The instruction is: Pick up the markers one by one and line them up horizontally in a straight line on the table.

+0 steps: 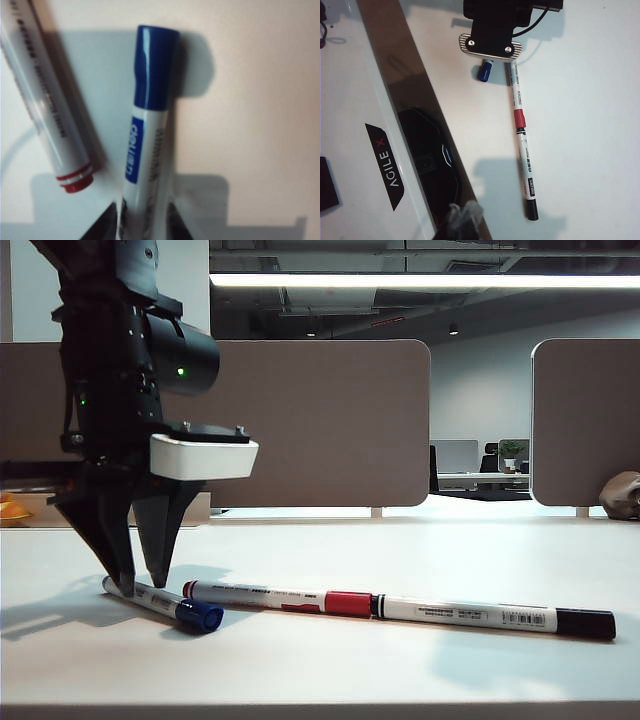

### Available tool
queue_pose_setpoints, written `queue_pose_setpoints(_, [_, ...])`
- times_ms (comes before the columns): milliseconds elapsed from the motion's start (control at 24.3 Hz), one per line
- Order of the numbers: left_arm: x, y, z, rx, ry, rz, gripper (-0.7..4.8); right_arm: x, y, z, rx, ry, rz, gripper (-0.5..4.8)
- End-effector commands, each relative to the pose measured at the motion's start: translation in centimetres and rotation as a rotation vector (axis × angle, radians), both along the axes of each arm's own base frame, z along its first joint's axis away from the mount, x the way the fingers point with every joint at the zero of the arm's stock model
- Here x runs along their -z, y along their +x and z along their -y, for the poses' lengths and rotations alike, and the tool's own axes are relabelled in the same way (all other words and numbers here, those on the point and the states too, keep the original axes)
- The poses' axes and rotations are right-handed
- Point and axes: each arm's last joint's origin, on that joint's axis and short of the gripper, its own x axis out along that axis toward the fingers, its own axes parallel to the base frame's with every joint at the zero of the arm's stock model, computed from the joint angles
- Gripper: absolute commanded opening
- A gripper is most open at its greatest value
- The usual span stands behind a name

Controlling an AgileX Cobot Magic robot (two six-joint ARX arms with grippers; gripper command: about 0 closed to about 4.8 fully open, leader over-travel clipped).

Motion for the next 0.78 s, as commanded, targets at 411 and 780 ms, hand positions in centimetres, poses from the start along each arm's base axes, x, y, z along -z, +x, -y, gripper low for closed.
queue_pose_setpoints(411, [0.9, 0.6, 0.0, -0.002, -0.003, -0.01, 0.75, -0.2, -0.1, 0.1, -0.003, 0.012, 0.011, -0.05])
queue_pose_setpoints(780, [1.1, 0.7, -1.5, -0.042, 0.062, -0.046, 0.75, -0.2, -0.1, 0.1, -0.003, 0.012, 0.011, -0.05])
